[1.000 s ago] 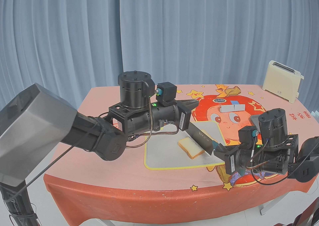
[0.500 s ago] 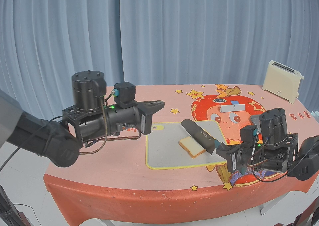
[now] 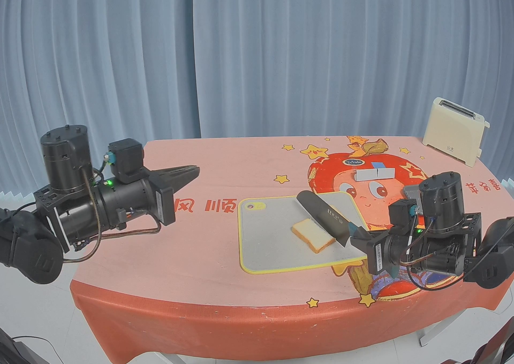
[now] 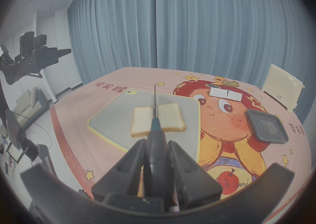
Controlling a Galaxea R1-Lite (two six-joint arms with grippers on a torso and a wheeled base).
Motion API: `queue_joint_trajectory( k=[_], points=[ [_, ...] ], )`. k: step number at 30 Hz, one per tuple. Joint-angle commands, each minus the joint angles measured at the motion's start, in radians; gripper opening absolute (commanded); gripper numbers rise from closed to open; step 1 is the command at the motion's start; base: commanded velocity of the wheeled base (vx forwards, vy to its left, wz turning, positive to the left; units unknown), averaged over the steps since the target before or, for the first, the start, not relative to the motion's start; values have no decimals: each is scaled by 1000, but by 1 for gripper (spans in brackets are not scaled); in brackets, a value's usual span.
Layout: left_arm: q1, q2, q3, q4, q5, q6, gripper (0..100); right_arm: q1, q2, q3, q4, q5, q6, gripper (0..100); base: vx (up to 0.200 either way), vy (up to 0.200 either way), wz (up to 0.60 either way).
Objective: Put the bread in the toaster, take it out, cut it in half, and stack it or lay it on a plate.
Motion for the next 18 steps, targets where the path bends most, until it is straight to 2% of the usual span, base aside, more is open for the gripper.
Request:
queue_joint_trajectory(
  k=[1, 9, 15, 18],
  points=[
    [34, -77, 68, 0, 27, -2, 0, -3, -3, -1, -1, -1, 1, 0, 0, 0, 0],
    [39, -184, 172, 1, 103, -2, 0, 6, -7, -2, -17, 2, 1, 0, 0, 0, 0],
    [152, -256, 227, 0, 107, 6, 0, 6, -9, 28, -141, 1, 3, 0, 0, 0, 0],
    [172, -267, 264, 0, 107, 9, 0, 9, -10, 33, -158, -1, 3, 0, 0, 0, 0]
  ],
)
